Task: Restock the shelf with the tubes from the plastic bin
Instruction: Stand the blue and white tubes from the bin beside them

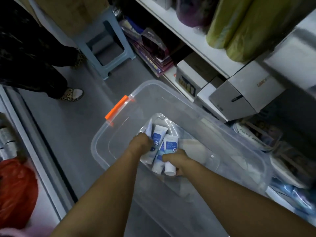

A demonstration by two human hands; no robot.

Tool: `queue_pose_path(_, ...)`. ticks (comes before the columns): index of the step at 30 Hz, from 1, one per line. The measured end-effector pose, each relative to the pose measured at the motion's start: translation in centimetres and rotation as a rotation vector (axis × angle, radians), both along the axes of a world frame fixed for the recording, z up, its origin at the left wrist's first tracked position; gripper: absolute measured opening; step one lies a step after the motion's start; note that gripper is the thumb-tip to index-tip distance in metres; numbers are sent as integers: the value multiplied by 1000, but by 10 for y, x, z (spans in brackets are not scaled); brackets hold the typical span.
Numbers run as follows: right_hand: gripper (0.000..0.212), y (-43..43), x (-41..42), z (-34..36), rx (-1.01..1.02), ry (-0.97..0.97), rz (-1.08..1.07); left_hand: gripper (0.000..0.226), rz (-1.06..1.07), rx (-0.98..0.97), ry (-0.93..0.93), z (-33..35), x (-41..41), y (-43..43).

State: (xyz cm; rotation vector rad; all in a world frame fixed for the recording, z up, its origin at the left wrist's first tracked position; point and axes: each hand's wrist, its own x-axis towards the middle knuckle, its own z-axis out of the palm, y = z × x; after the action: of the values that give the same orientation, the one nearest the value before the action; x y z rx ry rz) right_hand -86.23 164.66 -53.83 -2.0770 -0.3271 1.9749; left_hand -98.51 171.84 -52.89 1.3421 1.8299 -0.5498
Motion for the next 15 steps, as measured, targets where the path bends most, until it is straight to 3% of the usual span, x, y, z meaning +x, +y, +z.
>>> queue_pose_path(4, 12, -15, 14, 29, 69, 31, 35, 44, 95, 91, -96, 29, 6, -13)
queue_pose_path(8, 10, -44, 28, 76, 122, 59, -2, 53, 415, 162, -334, 63, 8, -46)
queue_pose_path(12, 35, -82, 39, 120, 200, 52, -69, 38, 584, 193, -546, 125, 20, -102)
queue_pose_path(15, 36, -118, 52, 157, 271, 71, -120, 31, 679, 211, -683, 168, 27, -152)
